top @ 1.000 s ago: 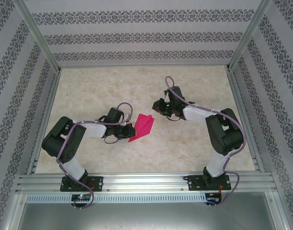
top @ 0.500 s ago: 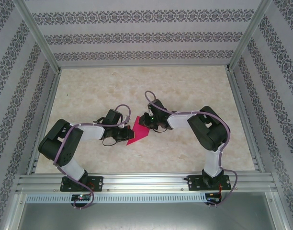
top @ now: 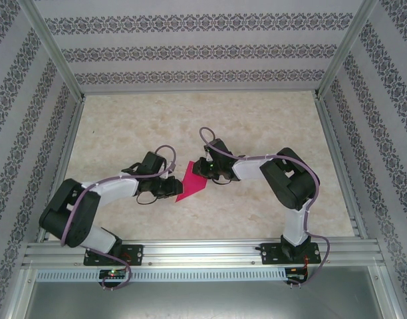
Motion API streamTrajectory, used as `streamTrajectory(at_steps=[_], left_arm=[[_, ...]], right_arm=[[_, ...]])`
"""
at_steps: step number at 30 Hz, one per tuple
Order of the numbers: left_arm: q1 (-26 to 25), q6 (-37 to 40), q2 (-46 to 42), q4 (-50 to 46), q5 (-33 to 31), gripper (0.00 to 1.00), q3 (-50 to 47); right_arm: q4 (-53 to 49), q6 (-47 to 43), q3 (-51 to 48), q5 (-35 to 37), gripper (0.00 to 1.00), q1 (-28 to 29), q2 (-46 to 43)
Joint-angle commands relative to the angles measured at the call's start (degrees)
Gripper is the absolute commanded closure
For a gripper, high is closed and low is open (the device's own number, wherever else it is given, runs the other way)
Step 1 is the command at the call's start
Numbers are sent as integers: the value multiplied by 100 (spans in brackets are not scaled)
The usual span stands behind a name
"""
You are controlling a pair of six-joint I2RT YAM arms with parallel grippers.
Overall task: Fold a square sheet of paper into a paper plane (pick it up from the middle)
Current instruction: Fourth fold the wing at the center of the table.
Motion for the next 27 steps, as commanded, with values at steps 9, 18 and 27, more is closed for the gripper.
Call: streamTrajectory(at_steps=[9,18,27], left_arm=[[-38,387,-124,-428,-385,69,165],[-92,705,73,-873,-644,60,502],[-335,963,407,-1101,-765,57,897]], right_arm=[[-965,-860,-391,-75,82,392,-203],[-1322,-545,-236,584,66,430,-1208],[-1366,204,-1127,1320,60,379,-2224]])
